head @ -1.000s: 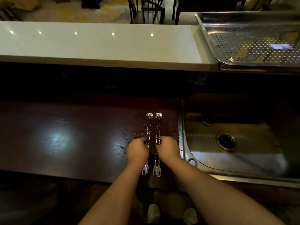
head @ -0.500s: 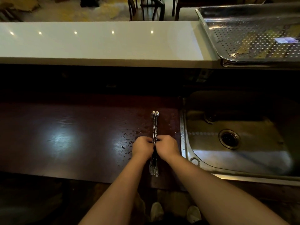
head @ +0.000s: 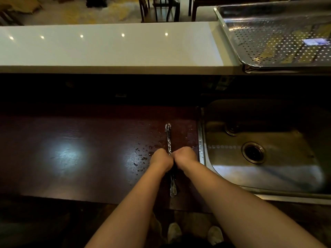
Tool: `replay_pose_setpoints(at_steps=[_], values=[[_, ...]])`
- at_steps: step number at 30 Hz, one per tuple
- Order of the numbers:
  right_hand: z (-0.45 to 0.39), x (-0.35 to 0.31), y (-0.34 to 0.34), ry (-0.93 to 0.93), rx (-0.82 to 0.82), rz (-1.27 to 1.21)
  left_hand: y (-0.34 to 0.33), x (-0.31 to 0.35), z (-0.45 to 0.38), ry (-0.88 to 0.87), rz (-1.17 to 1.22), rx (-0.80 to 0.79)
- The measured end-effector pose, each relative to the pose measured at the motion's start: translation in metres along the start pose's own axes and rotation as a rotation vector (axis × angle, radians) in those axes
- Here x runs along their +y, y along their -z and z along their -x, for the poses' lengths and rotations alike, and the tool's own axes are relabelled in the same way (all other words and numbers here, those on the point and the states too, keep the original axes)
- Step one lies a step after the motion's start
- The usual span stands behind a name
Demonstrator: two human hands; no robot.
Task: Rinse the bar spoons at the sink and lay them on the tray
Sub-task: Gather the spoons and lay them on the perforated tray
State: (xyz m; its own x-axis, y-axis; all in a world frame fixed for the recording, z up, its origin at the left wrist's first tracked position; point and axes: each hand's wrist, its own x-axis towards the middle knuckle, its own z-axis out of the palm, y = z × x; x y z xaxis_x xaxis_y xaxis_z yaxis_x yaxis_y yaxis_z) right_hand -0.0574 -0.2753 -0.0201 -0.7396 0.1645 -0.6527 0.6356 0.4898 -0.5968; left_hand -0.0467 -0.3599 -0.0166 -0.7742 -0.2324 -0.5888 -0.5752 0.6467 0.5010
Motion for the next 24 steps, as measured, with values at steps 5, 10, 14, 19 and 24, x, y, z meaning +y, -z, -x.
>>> replay_pose_setpoints(at_steps=[5, 10, 14, 19, 24], values=[[-0.003, -0.003, 0.001, -0.071, -0.065, -0.118, 0.0, -0.002, 0.003, -0.03, 0.011, 0.009], [-0.002, -0.002, 0.004, -0.079, -0.122, -0.202, -0.001, -0.008, 0.005, -0.052, 0.082, 0.051], [-0.001, 0.0, 0.009, -0.094, -0.162, -0.279, -0.003, -0.011, 0.009, -0.032, 0.218, 0.032], [0.004, 0.003, 0.014, -0.088, -0.181, -0.394, -0.003, -0.011, 0.019, -0.08, 0.337, 0.02], [0.014, 0.006, 0.027, 0.016, -0.144, -0.566, 0.003, 0.002, 0.033, -0.185, 0.348, 0.076]])
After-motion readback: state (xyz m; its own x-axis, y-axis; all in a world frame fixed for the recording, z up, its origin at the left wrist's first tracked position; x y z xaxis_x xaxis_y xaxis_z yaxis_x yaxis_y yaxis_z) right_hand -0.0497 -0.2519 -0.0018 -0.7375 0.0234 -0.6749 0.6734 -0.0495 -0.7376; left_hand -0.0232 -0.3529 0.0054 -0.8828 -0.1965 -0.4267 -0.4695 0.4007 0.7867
